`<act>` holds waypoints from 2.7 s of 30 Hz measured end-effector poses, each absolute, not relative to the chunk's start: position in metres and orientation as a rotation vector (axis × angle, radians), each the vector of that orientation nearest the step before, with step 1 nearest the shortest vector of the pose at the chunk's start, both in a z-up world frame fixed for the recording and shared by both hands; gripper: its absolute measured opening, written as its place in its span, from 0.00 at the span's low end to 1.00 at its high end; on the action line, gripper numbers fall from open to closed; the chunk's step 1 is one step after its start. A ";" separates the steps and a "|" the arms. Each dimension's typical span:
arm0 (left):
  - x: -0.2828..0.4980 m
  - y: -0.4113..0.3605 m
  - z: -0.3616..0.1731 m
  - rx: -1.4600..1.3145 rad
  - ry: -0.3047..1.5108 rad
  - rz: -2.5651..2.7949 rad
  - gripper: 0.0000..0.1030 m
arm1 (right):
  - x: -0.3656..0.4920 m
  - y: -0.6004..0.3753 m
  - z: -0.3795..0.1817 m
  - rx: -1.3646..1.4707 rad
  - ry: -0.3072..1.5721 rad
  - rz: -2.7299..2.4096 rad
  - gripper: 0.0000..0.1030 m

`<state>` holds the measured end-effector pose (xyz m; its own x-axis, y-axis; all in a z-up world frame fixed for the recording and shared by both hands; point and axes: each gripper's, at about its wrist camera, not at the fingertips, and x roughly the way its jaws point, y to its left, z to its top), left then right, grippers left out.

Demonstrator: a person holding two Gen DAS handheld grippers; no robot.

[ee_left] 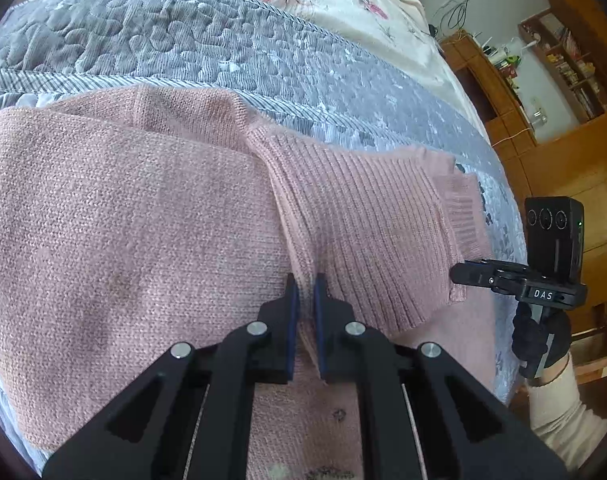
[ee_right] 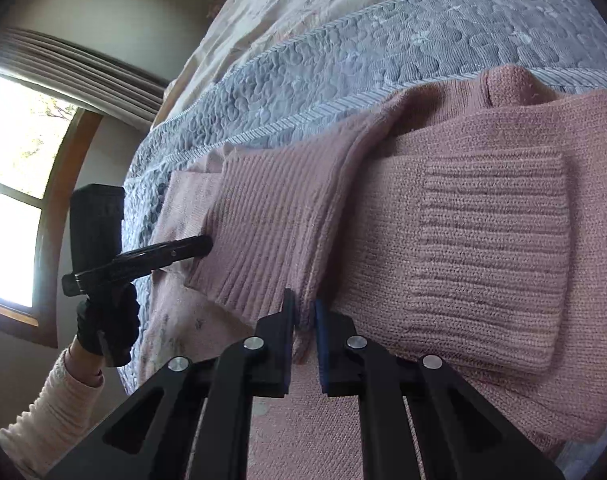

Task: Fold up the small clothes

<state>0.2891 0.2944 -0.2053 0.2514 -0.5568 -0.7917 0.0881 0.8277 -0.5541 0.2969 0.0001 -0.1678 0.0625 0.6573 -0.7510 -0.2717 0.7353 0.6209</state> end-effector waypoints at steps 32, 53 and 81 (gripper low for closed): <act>-0.055 0.345 -0.120 -0.202 1.234 0.039 0.68 | -0.033 -0.115 -0.089 0.244 1.207 0.392 0.51; -0.115 0.357 -0.160 -0.282 1.325 0.029 0.68 | -0.082 -0.127 -0.146 0.274 1.318 0.337 0.53; -0.109 0.344 -0.161 -0.453 1.313 -0.107 0.16 | -0.083 -0.132 -0.148 0.424 1.337 0.461 0.10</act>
